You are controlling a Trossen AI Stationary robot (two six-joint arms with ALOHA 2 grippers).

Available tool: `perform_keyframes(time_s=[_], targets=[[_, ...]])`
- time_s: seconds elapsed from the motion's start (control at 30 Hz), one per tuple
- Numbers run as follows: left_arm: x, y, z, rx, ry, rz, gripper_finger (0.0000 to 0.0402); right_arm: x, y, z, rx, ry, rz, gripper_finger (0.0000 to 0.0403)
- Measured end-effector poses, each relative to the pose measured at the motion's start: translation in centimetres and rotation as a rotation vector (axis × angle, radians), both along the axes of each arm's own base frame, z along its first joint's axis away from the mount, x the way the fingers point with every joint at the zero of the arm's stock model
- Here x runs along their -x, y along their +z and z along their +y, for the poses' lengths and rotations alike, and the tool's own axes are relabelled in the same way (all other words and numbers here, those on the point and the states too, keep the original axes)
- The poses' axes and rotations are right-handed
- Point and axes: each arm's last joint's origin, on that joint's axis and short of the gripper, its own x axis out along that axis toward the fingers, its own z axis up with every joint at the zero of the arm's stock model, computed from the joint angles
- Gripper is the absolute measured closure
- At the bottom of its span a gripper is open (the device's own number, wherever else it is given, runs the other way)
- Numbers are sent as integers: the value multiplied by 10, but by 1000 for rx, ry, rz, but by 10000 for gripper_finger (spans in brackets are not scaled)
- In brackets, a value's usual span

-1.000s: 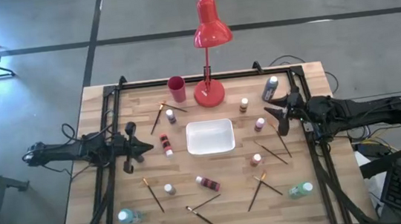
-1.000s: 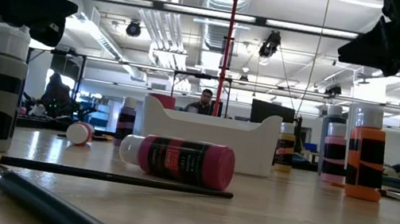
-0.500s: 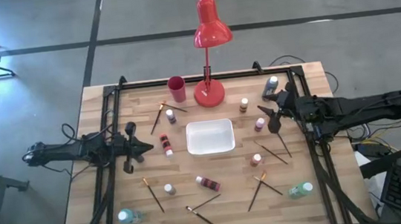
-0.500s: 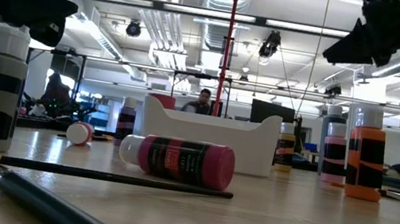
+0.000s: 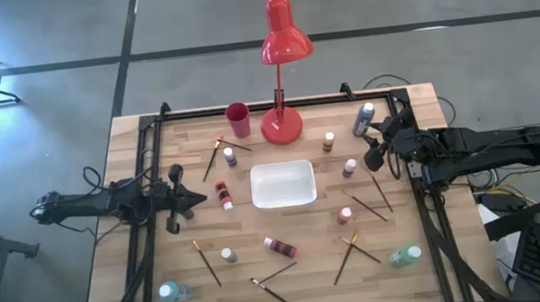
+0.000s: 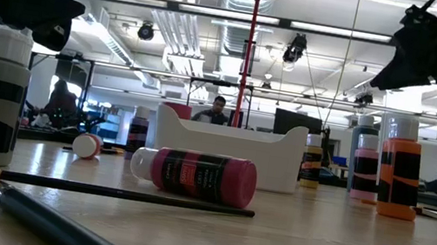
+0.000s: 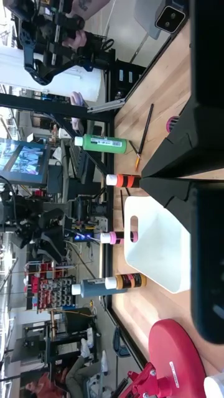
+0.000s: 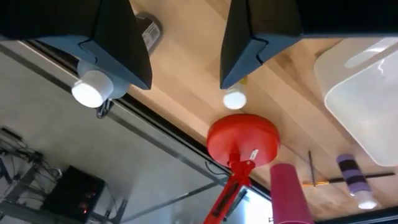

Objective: Pick & Place Paint Supplies
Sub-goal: Put the gold paint brush into the red cup

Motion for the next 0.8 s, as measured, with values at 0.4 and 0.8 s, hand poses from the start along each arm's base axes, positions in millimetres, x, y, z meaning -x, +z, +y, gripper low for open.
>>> perform_keyframes(time_s=[0.4,0.8], targets=[[0,0,0,0,0,0,392,23,7,-4,-28,-55,-34,222],[0,0,0,0,0,0,392,45,15,-3,-22,-58,-156,202]])
